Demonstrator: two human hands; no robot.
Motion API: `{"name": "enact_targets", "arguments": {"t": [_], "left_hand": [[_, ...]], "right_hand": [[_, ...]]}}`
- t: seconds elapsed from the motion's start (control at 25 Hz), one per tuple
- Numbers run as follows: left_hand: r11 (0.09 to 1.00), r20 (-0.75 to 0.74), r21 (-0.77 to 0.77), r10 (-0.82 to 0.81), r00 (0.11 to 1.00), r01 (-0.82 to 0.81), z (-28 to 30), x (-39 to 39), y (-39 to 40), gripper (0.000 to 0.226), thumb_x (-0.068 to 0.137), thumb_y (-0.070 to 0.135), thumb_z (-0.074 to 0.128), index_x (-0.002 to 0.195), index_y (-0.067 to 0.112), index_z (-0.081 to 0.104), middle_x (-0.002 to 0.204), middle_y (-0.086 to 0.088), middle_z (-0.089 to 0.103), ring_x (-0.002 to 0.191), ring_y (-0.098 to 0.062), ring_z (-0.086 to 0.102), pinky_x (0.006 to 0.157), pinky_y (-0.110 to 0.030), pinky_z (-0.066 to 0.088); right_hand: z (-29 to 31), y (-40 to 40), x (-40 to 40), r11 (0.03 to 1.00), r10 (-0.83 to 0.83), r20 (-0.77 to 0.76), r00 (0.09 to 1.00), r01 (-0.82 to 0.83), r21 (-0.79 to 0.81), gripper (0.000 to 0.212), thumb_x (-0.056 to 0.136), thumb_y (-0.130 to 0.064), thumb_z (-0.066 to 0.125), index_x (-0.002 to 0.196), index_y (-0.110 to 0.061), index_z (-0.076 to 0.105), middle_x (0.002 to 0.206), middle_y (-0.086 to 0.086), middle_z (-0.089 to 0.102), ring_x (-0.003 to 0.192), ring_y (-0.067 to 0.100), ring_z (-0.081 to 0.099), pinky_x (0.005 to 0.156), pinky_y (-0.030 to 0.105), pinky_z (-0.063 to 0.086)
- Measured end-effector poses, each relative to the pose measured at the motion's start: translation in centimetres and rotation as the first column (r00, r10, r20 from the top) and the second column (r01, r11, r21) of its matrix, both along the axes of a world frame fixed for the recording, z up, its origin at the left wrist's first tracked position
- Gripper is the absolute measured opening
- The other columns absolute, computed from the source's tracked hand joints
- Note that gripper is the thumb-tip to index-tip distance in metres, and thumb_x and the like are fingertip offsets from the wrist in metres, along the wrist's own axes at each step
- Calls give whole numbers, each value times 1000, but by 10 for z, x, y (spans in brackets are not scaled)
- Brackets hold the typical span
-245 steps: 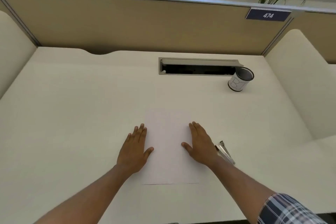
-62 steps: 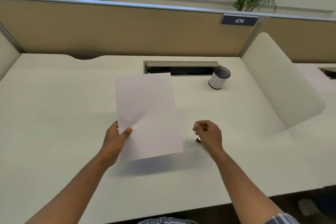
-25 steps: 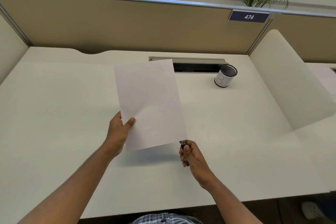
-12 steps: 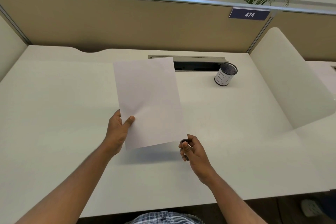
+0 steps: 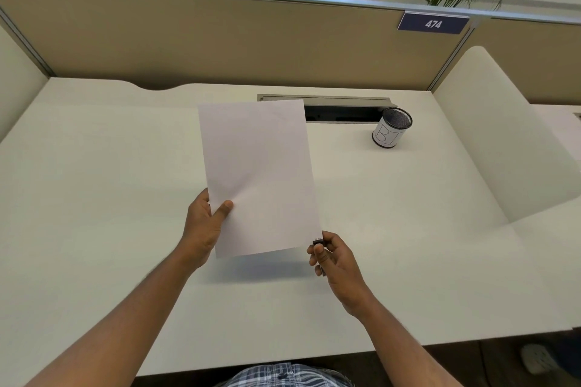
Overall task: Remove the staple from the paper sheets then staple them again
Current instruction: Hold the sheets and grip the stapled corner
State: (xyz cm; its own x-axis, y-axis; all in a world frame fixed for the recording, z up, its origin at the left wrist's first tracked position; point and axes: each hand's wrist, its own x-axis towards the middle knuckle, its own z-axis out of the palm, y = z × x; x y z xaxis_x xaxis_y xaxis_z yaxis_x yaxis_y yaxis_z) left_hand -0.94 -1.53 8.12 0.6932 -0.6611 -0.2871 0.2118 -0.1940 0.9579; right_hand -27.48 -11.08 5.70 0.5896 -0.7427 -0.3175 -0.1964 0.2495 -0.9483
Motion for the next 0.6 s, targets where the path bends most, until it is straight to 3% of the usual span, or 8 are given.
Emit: {"name": "enact_targets", "arguments": {"t": [0.12,0.36,0.6], "left_hand": [[1000,7,-4,-2,1000,2,1,0,1,23,98,12,62,113,29,64,116,0,73,104,-27,70,94,-46,56],[1000,6,-2,1,1000,-1,0,-1,1,28,98,13,63,125,21,62,119,0,73,106,-27,70,96,-48,55],[1000,0,-14,-2,1000,2,4,-6,-2,27,98,12,62,121,25,62,119,1,73,107,-26,70,94,-44,56]], "right_hand": [[-3,0,0,1000,-11,-1,1000,11,-2,45,89,-51,66,115,-15,62,97,2,68,78,15,61,67,30,46],[-4,0,0,999,-42,-1,999,42,-15,26,98,-35,63,114,-14,63,93,-1,71,77,13,61,66,28,46],[-2,0,1,998,-62,-3,998,62,-15,30,94,-39,65,111,-14,63,91,-2,71,77,14,60,65,27,46]]}}
